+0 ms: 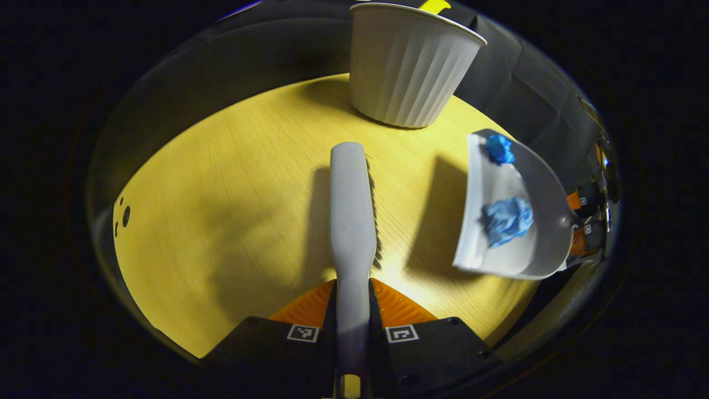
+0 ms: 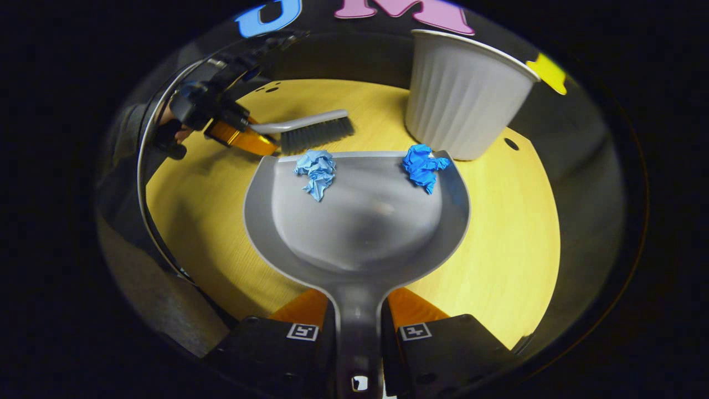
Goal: Pick up the small broom and dustpan from the desktop, sweep the trash into the dustpan with the broom, and then empty the trash into the garbage bin.
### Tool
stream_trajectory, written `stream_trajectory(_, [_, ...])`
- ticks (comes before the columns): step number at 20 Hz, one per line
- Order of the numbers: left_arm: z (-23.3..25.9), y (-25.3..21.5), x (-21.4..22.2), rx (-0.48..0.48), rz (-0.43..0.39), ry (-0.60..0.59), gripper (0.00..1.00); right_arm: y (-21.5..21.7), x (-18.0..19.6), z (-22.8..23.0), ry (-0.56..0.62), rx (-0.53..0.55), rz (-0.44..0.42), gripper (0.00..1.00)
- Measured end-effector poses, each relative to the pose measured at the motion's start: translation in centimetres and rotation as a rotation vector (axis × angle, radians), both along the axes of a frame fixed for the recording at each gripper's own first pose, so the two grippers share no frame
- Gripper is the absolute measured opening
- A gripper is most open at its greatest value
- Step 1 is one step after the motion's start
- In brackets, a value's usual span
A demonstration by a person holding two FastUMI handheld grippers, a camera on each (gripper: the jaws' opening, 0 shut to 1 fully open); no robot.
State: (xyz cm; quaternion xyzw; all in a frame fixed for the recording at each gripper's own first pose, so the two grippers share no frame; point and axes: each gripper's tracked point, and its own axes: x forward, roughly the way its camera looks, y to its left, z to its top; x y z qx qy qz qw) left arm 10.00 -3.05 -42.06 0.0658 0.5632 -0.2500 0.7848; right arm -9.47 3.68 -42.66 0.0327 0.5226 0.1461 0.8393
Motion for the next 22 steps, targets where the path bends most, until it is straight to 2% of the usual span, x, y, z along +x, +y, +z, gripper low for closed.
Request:
stream_trajectory(1, [-0.4,1.0,-0.2,0.004,0.001,0.003,0.32,-0.6,0.1,0.7,0.001,0.005,-0.037,0.38])
stream_trajectory(4, [-2.1,4.0,-1.6,0.014,-0.005,0.024,0.29,-2.5,1.0,2.9,0.003,0.001,-0.124,0.38])
stream_trajectory(7, [-3.3,4.6,-2.1,0.042,-0.021,0.023,0.30,-4.2,2.4,5.6,0.007,0.036,-0.211,0.38])
stream_trajectory(8, [-3.5,4.9,-1.9,0.042,-0.030,0.005,0.26,-5.2,2.8,6.6,0.006,0.042,-0.234,0.38])
stream_trajectory(9, [-3.6,5.1,-1.8,0.048,-0.033,0.005,0.30,-6.0,3.3,7.7,0.001,0.040,-0.253,0.38])
stream_trajectory(10, [-3.5,4.8,-1.8,0.054,-0.032,-0.003,0.27,-6.3,3.5,8.3,-0.008,0.031,-0.265,0.38])
stream_trajectory(13, [-3.2,4.8,-2.1,0.076,-0.031,0.007,0.33,-10.4,5.6,11.7,-0.035,-0.021,-0.280,0.38])
stream_trajectory(14, [-3.3,5.0,-2.1,0.085,-0.036,0.012,0.30,-11.3,6.4,12.5,-0.046,-0.029,-0.290,0.38])
stream_trajectory(16, [-3.2,5.2,-2.1,0.098,-0.046,0.015,0.30,-12.9,7.8,14.4,-0.065,-0.018,-0.324,0.38])
stream_trajectory(17, [-3.1,5.1,-2.1,0.101,-0.047,0.016,0.33,-13.8,8.6,15.2,-0.075,-0.016,-0.339,0.38])
stream_trajectory(18, [-3.1,5.2,-2.2,0.102,-0.046,0.017,0.30,-14.7,9.4,15.8,-0.080,-0.025,-0.348,0.38])
stream_trajectory(22, [-3.0,5.1,-2.1,0.099,-0.034,0.016,0.30,-18.0,13.2,17.7,-0.108,-0.106,-0.340,0.38])
